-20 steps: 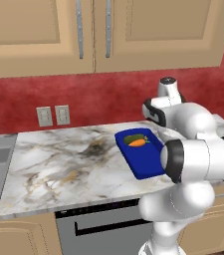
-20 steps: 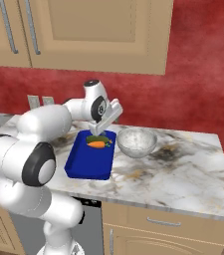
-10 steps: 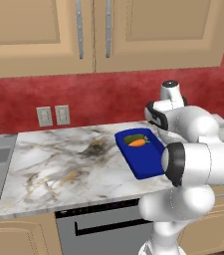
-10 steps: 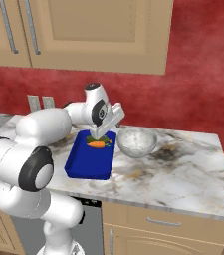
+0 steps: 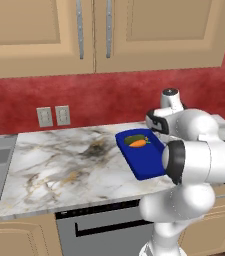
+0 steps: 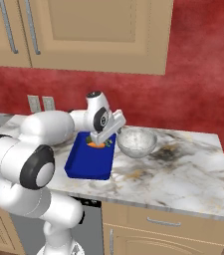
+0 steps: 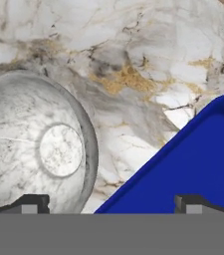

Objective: Place the two vegetables and bowl onto the tray for setting up a vegetable dip station.

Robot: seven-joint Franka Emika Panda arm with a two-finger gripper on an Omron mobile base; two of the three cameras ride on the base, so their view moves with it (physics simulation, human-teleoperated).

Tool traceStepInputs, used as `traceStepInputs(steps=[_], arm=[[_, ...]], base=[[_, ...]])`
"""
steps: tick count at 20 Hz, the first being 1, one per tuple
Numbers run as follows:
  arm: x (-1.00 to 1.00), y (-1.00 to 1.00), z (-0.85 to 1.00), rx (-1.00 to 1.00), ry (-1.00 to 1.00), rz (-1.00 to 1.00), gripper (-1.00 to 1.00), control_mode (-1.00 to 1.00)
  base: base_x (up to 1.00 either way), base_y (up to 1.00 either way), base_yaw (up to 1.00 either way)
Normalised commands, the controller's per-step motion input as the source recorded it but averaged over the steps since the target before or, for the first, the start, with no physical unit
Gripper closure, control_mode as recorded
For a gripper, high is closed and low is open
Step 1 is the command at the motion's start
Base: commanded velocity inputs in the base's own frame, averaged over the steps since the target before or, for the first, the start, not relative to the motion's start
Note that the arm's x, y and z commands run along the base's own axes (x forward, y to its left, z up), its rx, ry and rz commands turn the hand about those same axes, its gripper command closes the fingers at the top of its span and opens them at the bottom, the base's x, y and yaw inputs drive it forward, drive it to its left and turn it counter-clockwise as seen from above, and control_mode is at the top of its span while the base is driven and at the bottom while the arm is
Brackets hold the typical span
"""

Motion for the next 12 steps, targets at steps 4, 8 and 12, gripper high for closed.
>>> traceStepInputs(steps=[4,8,12], arm=[[0.0,-0.18,-0.04,0.0,0.0,-0.01,-1.0,-1.0],[0.0,-0.16,-0.14,0.0,0.0,-0.01,-1.0,-1.0],[0.0,-0.11,-0.19,0.0,0.0,0.0,-1.0,-1.0]], base=[[0.0,0.0,0.0],[0.0,0.0,0.0],[0.0,0.0,0.0]])
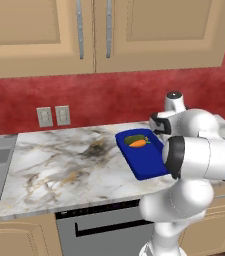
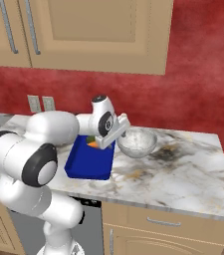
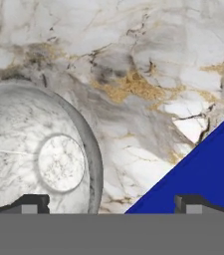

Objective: Place the two vegetables and bowl onto the tray for setting up a vegetable dip station.

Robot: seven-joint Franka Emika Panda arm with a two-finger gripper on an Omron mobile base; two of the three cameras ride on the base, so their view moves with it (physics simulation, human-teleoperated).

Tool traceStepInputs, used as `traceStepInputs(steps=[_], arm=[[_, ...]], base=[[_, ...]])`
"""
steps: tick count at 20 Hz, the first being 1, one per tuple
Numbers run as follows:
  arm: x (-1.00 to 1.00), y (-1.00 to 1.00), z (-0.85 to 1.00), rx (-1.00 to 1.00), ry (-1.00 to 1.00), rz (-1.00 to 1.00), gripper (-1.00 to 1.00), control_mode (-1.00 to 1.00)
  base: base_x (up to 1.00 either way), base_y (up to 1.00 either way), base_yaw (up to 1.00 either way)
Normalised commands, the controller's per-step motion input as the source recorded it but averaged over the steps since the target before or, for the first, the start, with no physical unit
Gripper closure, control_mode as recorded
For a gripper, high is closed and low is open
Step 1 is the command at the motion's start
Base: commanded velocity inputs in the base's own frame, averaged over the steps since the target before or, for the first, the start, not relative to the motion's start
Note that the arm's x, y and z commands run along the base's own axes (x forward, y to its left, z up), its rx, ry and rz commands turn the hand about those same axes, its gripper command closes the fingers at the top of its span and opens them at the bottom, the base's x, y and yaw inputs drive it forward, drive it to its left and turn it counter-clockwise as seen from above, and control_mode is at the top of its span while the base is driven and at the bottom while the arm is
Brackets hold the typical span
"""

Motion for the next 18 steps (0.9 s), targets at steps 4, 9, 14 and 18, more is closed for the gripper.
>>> traceStepInputs(steps=[4,9,14,18], arm=[[0.05,-0.08,-0.17,0.0,0.0,0.0,-1.0,-1.0],[0.09,-0.07,-0.14,0.0,0.0,0.0,-1.0,-1.0],[0.12,-0.08,-0.1,0.0,0.0,0.0,-1.0,-1.0],[0.14,-0.08,-0.08,0.0,0.0,0.0,-1.0,-1.0]], base=[[0.0,0.0,0.0],[0.0,0.0,0.0],[0.0,0.0,0.0],[0.0,0.0,0.0]])
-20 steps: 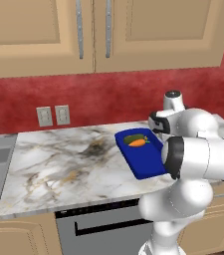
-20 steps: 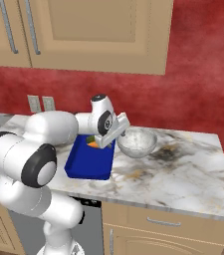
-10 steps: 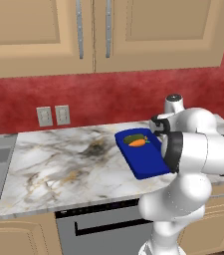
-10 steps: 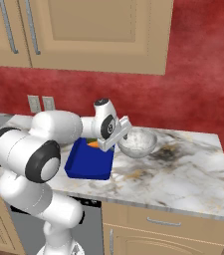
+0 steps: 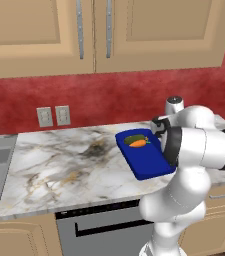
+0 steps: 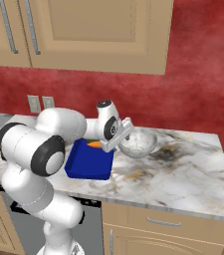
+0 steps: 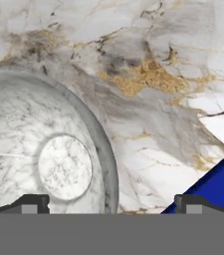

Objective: Place the two vegetables and bowl onto the tray for setting up a vegetable dip station.

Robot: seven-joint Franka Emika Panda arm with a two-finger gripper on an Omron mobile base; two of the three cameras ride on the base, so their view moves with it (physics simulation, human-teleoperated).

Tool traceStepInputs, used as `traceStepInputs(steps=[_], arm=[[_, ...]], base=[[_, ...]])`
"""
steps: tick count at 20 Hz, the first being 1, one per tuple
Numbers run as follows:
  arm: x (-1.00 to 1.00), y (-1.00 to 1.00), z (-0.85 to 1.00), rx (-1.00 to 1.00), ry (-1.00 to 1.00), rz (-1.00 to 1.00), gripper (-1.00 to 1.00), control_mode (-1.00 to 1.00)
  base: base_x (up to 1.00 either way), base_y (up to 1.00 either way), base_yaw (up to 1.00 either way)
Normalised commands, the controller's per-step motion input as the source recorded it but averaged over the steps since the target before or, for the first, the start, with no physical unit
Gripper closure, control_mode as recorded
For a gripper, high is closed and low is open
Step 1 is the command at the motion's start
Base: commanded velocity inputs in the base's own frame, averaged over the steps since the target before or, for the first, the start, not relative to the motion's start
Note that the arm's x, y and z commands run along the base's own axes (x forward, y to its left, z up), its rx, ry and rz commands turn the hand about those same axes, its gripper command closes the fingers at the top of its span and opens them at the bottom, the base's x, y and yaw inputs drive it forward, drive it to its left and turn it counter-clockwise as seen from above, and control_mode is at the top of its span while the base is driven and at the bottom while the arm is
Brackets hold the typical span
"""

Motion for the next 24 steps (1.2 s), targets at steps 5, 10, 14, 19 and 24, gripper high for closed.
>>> traceStepInputs(steps=[5,10,14,19,24], arm=[[0.16,-0.09,-0.07,0.0,0.0,0.0,-1.0,-1.0],[0.1,-0.1,-0.09,0.0,0.0,0.0,-1.0,-1.0],[0.0,-0.01,-0.18,0.0,0.0,0.0,-1.0,-1.0],[0.0,0.0,-0.16,0.0,0.0,0.0,-1.0,-1.0],[0.0,0.0,-0.15,0.0,0.0,0.0,-1.0,-1.0]], base=[[0.0,0.0,0.0],[0.0,0.0,0.0],[0.0,0.0,0.0],[0.0,0.0,0.0],[0.0,0.0,0.0]])
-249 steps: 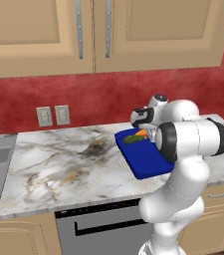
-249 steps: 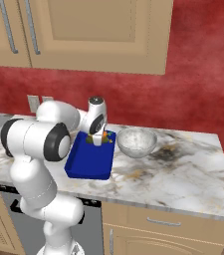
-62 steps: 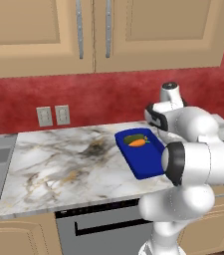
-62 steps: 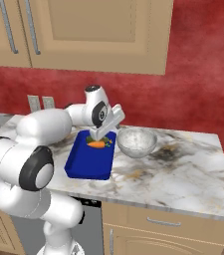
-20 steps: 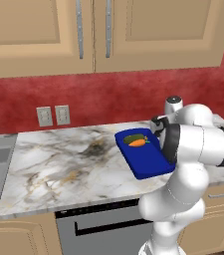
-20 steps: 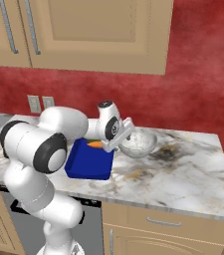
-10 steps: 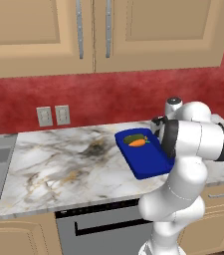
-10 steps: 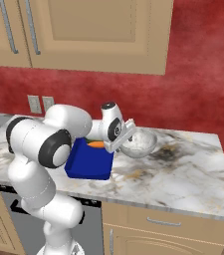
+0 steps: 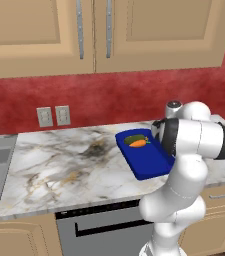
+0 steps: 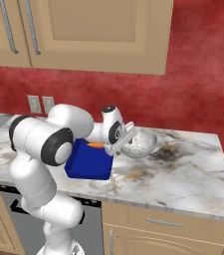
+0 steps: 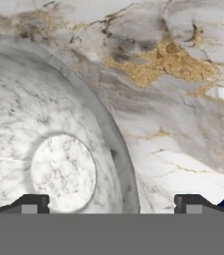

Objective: Place the two vegetables and bowl onto the tray for setting up a vegetable dip station.

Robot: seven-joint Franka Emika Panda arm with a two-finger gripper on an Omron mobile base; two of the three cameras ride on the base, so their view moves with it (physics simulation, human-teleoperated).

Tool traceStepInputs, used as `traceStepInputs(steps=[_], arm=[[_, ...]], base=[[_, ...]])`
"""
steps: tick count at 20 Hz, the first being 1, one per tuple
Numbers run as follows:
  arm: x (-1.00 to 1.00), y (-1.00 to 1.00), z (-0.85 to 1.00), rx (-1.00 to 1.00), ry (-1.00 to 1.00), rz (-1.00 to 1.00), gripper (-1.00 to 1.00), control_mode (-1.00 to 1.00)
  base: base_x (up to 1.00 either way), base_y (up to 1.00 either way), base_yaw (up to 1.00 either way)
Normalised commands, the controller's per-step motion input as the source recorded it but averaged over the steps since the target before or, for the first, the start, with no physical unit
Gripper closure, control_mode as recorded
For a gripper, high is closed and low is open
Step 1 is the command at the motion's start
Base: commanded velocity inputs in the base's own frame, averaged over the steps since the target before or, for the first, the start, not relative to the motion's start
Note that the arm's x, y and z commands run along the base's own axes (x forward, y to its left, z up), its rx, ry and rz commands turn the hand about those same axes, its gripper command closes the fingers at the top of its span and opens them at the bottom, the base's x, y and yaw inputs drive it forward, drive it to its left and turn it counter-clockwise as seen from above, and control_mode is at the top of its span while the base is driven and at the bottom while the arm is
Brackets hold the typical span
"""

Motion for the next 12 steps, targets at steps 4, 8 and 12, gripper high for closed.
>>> traceStepInputs(steps=[4,8,12], arm=[[0.0,0.0,-0.13,0.0,0.0,0.0,1.0,-1.0],[0.0,0.0,0.0,0.0,0.0,0.0,1.0,-1.0],[0.0,0.0,0.0,0.0,0.0,0.0,1.0,-1.0]], base=[[0.0,0.0,0.0],[0.0,0.0,0.0],[0.0,0.0,0.0]])
